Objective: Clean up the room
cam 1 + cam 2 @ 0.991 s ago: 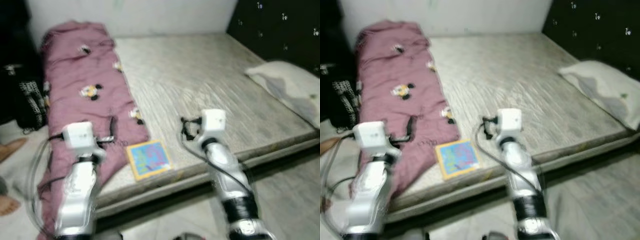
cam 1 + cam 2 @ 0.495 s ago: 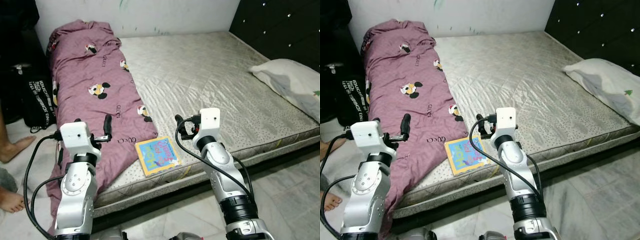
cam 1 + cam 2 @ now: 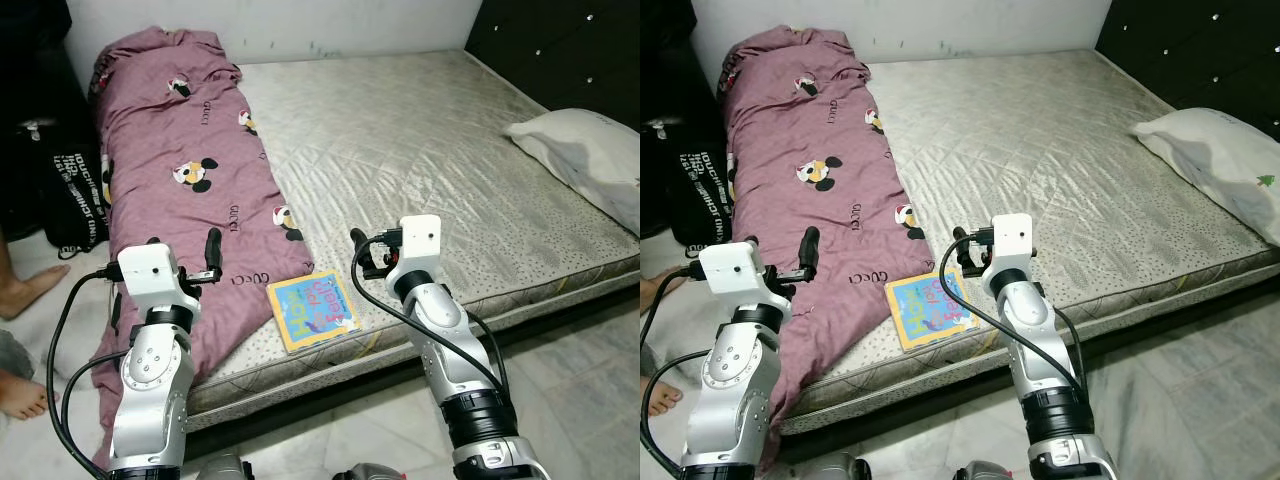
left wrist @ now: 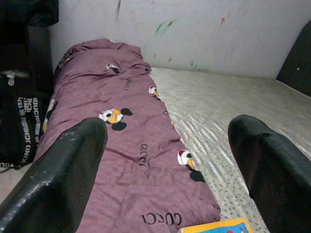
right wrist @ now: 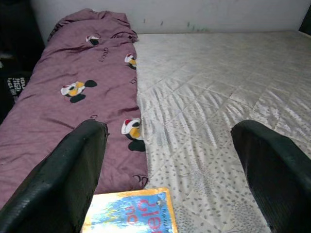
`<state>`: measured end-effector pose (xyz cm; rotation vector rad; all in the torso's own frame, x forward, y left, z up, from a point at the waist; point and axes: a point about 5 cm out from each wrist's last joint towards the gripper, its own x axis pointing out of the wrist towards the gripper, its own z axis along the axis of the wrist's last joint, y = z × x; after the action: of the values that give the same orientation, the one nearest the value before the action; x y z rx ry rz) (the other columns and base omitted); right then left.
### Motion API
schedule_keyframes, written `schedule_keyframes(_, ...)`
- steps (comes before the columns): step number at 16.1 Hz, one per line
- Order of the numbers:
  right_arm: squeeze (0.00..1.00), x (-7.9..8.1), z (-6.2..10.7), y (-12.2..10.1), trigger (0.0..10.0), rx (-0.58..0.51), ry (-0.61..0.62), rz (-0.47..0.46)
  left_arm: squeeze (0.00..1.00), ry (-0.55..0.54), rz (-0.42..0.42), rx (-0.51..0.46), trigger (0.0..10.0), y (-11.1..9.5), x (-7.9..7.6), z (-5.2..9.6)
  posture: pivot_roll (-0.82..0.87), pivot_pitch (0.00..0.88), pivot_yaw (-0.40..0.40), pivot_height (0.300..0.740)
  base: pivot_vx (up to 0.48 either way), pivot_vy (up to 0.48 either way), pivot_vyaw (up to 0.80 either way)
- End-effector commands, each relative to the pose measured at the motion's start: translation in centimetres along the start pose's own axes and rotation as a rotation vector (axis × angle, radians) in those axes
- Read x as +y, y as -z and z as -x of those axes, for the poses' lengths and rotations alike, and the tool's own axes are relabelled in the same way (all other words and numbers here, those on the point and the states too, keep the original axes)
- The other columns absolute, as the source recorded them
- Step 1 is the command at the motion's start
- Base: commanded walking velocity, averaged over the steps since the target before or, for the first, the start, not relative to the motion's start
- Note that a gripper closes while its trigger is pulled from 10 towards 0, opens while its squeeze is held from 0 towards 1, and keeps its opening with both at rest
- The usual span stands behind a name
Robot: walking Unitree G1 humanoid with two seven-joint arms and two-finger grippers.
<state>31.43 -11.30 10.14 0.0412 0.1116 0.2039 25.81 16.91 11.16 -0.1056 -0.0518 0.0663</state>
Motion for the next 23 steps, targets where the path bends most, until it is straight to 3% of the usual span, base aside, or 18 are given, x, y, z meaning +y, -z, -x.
schedule_keyframes(1,0.0,-0.04,-0.05,-0.52,10.0,-0.015,-0.003,0.008,0.0,-0.001,0.004,-0.011,10.0,-0.4,-0.12,0.04,-0.03,0.0,-0.064,0.74,0.0,0.0,0.0)
schedule_keyframes(9,0.0,-0.14,0.0,-0.37,10.0,-0.006,0.004,-0.011,0.0,0.001,0.001,-0.003,10.0,-0.34,-0.13,0.06,-0.03,0.002,-0.062,0.74,0.0,0.0,0.0)
schedule_keyframes(17,0.0,-0.12,0.03,-0.16,10.0,0.005,0.0,-0.016,0.0,-0.029,-0.028,-0.003,10.0,-0.33,0.05,0.11,-0.03,0.002,-0.062,0.663,0.0,0.0,0.0)
schedule_keyframes(23,0.0,-0.03,-0.08,-0.07,10.0,0.014,-0.006,-0.011,0.0,-0.03,-0.027,-0.005,10.0,-0.37,0.04,0.03,-0.03,0.011,-0.062,0.658,0.0,0.0,0.0)
